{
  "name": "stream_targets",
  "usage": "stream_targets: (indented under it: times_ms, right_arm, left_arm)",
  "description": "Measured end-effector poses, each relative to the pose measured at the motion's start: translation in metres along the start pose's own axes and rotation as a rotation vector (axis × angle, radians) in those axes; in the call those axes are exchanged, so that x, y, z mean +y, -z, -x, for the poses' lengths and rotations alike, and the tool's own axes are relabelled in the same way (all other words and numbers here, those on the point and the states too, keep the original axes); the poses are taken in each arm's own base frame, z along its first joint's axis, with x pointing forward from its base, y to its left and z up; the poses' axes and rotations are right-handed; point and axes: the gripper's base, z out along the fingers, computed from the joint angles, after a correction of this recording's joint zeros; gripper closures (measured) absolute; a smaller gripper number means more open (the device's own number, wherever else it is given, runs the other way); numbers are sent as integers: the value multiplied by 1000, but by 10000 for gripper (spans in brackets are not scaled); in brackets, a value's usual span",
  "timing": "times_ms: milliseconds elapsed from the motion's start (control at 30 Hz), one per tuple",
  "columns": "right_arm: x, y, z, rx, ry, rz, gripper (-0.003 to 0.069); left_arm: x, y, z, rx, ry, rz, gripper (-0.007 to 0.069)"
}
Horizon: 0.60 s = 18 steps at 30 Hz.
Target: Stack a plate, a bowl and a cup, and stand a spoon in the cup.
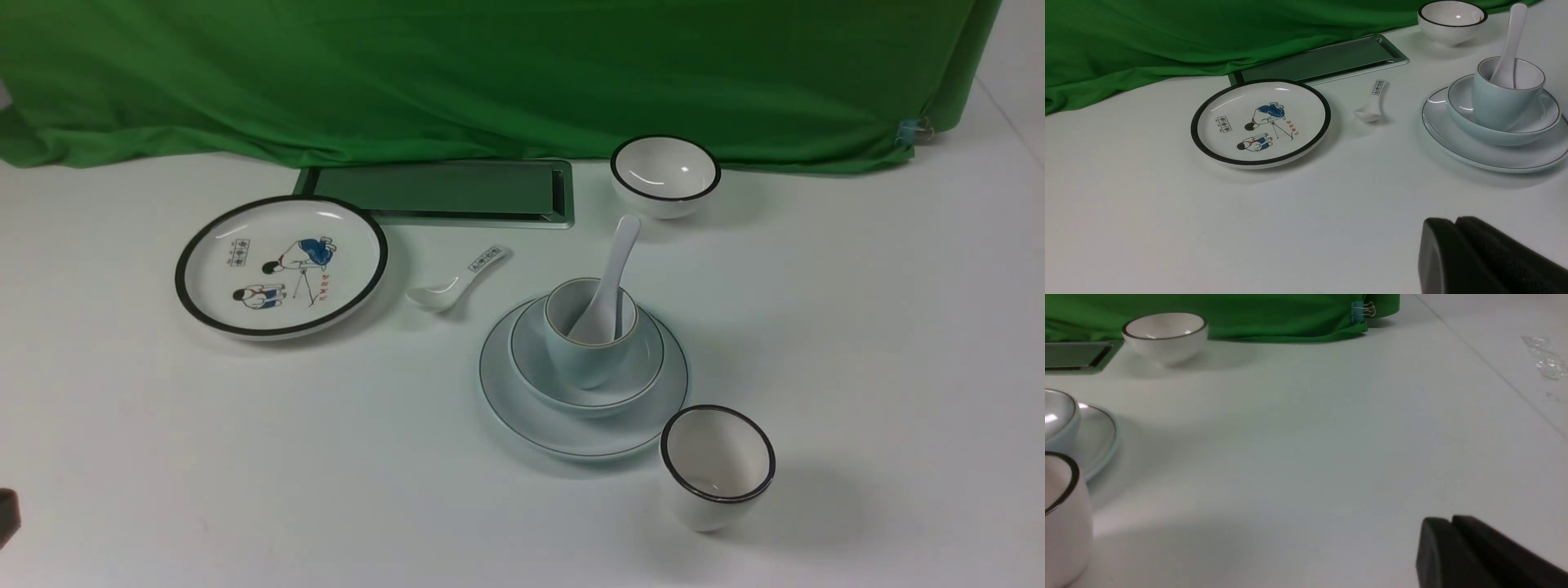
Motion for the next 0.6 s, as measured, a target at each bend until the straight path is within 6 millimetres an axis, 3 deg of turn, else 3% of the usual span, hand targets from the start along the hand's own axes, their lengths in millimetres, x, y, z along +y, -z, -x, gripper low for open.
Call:
stream_targets:
  times_ms: [433,600]
  right_arm:
    - [0,0,0,-1,-1,0,568]
    - [0,0,0,-1,-2,0,555]
  left_arm:
    - [0,-4,-3,-12,3,3,653]
    - [2,-25,-20,-156,46,52,653]
